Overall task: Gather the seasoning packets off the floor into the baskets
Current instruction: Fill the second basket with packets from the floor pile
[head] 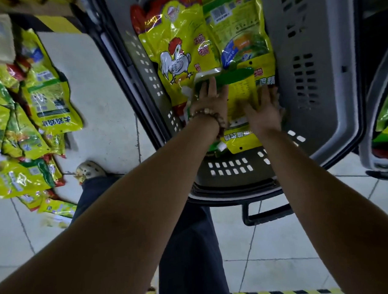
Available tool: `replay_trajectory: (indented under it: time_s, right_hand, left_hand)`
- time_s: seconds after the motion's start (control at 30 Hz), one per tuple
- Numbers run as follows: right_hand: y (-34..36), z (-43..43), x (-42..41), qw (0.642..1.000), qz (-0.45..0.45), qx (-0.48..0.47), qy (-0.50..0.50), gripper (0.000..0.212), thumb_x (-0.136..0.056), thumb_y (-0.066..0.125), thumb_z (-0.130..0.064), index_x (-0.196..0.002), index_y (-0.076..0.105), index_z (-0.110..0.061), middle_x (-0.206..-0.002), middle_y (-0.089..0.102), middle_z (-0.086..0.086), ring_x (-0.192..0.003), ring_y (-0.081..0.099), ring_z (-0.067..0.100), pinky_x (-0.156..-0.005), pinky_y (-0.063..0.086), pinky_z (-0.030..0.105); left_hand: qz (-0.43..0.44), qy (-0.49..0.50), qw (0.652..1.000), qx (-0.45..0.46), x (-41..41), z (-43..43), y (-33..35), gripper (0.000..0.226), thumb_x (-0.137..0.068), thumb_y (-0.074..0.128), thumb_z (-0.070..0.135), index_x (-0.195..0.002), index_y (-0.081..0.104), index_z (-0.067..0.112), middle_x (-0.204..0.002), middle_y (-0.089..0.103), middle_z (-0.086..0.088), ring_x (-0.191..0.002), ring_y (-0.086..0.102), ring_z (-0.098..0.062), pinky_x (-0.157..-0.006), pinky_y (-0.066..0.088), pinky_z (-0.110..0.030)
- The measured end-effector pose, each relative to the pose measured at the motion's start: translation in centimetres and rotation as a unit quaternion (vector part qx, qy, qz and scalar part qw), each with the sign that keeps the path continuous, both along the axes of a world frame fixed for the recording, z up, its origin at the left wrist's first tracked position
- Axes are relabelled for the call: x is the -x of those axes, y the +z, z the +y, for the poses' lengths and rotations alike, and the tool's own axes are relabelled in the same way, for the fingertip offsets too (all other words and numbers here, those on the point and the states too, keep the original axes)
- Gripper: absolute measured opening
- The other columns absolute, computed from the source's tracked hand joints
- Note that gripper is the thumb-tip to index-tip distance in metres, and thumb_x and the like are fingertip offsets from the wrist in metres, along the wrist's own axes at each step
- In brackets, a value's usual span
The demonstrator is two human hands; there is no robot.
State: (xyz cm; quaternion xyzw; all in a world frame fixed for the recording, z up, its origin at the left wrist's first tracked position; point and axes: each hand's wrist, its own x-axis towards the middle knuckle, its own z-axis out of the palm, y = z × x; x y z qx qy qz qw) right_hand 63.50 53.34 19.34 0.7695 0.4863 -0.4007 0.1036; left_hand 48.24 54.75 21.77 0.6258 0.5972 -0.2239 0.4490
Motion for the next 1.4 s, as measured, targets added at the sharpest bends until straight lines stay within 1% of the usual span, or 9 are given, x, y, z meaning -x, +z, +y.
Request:
replay_trajectory:
  time_s: [0.2, 0.4, 0.53, 0.67, 0.8, 1.0, 1.13, 1.27, 1.4]
  right_hand:
    - [5.9, 0.5, 4.0, 0.989, 0.060, -0.130, 0.037, 0.073, -0.088, 0.060, -0.027, -0.150, 0.023, -0.016, -0.156, 0.022, 0.010, -0.143, 0.021, 0.027, -0.114, 0.025, 0.042]
    - [12.1, 1.0, 13.0, 0.961, 0.151, -0.203, 0.111, 0.079, -0.086, 0.066, -0.024, -0.150, 0.019, -0.014, -0.154, 0.027, 0.009, -0.139, 0.027, 0.018, -0.092, 0.017, -0.007]
    - [13.6, -0.9, 21.4, 0.925, 0.245, -0.204, 0.208, 0.078, -0.080, 0.058, -0.035, -0.147, 0.027, -0.009, -0.146, 0.038, 0.015, -0.134, 0.040, 0.029, -0.108, 0.035, 0.030]
    - [13.2, -4.3, 30.3, 0.909, 0.262, -0.135, 0.295, 0.077, -0.080, 0.064, -0.025, -0.147, 0.028, -0.012, -0.145, 0.040, 0.013, -0.132, 0.042, 0.024, -0.102, 0.034, 0.022]
    - [11.3, -8.7, 38.1, 0.895, 0.229, -0.040, 0.381, 0.077, -0.084, 0.068, -0.019, -0.148, 0.026, -0.021, -0.146, 0.040, 0.006, -0.132, 0.042, 0.020, -0.101, 0.037, 0.030]
    - [9.1, -16.4, 48.4, 0.851, 0.199, 0.054, 0.484, 0.068, -0.085, 0.066, -0.013, -0.145, 0.034, -0.015, -0.142, 0.046, 0.006, -0.129, 0.045, 0.018, -0.103, 0.034, 0.028]
    - [7.5, -22.0, 53.7, 0.806, 0.171, 0.087, 0.560, 0.060, -0.086, 0.065, -0.015, -0.140, 0.040, -0.015, -0.137, 0.052, 0.007, -0.125, 0.049, 0.019, -0.100, 0.037, 0.030]
    - [5.6, -27.5, 57.7, 0.772, 0.164, 0.115, 0.603, 0.054, -0.086, 0.065, -0.016, -0.136, 0.046, -0.015, -0.129, 0.057, 0.005, -0.119, 0.052, 0.018, -0.096, 0.039, 0.028]
    - [1.5, -32.8, 60.5, 0.711, 0.141, 0.152, 0.672, 0.048, -0.087, 0.063, -0.016, -0.133, 0.049, -0.017, -0.123, 0.060, 0.003, -0.113, 0.057, 0.021, -0.093, 0.043, 0.030]
  left_hand:
    - [-0.120, 0.246, 0.945, -0.177, 5.3, -1.4, 7.9, 0.055, -0.085, 0.061, 0.025, -0.137, 0.043, 0.023, -0.138, 0.044, -0.003, -0.121, 0.047, -0.024, -0.095, 0.047, -0.036]
    - [-0.189, 0.579, 0.769, -0.192, 14.4, -6.5, 12.6, 0.048, -0.079, 0.071, 0.018, -0.124, 0.056, 0.017, -0.124, 0.054, 0.000, -0.106, 0.052, -0.008, -0.078, 0.036, -0.005]
    - [-0.147, 0.716, 0.656, -0.189, 21.5, -11.8, 12.3, 0.048, -0.079, 0.072, 0.009, -0.123, 0.054, 0.019, -0.126, 0.053, 0.005, -0.109, 0.054, -0.011, -0.076, 0.037, 0.001]
    - [-0.092, 0.810, 0.558, -0.156, 28.0, -18.6, 11.2, 0.049, -0.081, 0.070, 0.008, -0.125, 0.052, 0.016, -0.132, 0.050, 0.000, -0.114, 0.051, -0.013, -0.083, 0.043, -0.019]
    - [-0.026, 0.861, 0.486, -0.147, 33.4, -26.2, 9.7, 0.049, -0.079, 0.073, 0.011, -0.124, 0.053, 0.014, -0.129, 0.052, -0.003, -0.109, 0.052, -0.015, -0.094, 0.046, -0.034]
    - [0.012, 0.926, 0.358, -0.116, 39.5, -37.7, 7.2, 0.055, -0.078, 0.072, 0.009, -0.129, 0.050, 0.013, -0.134, 0.049, -0.006, -0.119, 0.050, -0.022, -0.094, 0.045, -0.034]
    - [0.039, 0.946, 0.308, -0.090, 41.5, -44.5, 5.4, 0.058, -0.079, 0.072, 0.014, -0.132, 0.048, 0.017, -0.135, 0.048, -0.004, -0.122, 0.048, -0.020, -0.090, 0.039, -0.025]
    - [0.055, 0.965, 0.241, -0.082, 41.6, -49.8, 2.8, 0.057, -0.078, 0.072, 0.017, -0.130, 0.050, 0.019, -0.132, 0.050, -0.004, -0.119, 0.049, -0.018, -0.097, 0.046, -0.041]
    - [0.079, 0.979, 0.178, -0.066, 40.3, -53.8, -0.5, 0.059, -0.076, 0.073, 0.016, -0.130, 0.050, 0.017, -0.130, 0.052, -0.005, -0.116, 0.051, -0.020, -0.097, 0.046, -0.041]
